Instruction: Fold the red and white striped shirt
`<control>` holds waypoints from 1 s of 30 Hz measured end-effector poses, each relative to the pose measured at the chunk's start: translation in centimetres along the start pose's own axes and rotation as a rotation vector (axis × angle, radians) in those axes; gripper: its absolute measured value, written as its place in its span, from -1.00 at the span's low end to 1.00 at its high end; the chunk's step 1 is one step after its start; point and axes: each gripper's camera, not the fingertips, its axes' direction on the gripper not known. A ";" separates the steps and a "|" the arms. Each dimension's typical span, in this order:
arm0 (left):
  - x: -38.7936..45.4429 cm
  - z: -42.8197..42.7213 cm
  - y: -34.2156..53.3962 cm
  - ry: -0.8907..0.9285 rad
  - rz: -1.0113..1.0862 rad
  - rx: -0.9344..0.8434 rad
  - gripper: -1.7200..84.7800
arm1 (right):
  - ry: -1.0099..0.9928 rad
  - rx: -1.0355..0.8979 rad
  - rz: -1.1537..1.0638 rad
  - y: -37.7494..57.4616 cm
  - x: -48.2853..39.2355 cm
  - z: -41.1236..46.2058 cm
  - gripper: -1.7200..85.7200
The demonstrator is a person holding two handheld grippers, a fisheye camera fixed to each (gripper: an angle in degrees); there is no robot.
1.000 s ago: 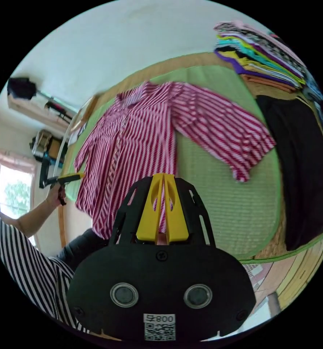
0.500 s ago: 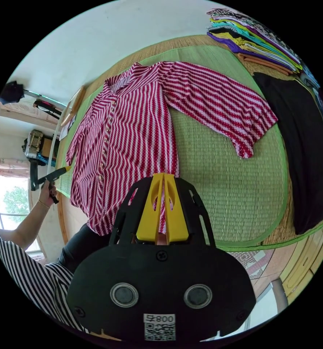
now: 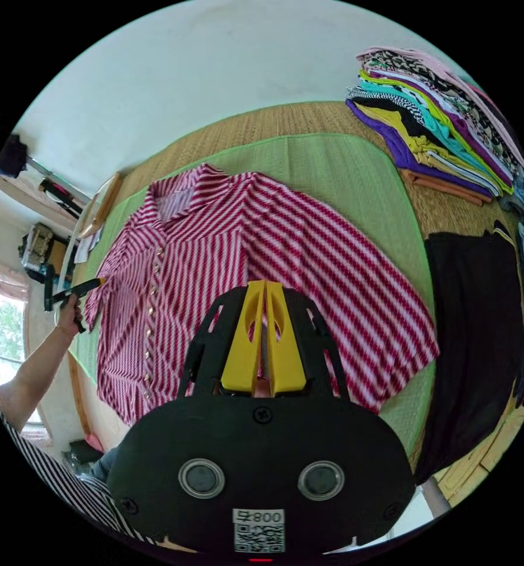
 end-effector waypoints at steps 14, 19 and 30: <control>-0.9 -3.8 -4.1 0.082 0.166 0.123 -0.96 | -0.049 0.007 0.010 -3.2 -0.3 1.8 -0.96; 0.5 -2.0 -8.2 0.132 0.203 0.097 -0.96 | -0.064 0.051 -0.061 -8.7 -3.9 2.6 -0.96; 2.2 3.5 -16.0 0.177 0.148 0.056 -0.96 | -0.003 -0.035 -0.069 -20.2 -6.3 10.1 -0.96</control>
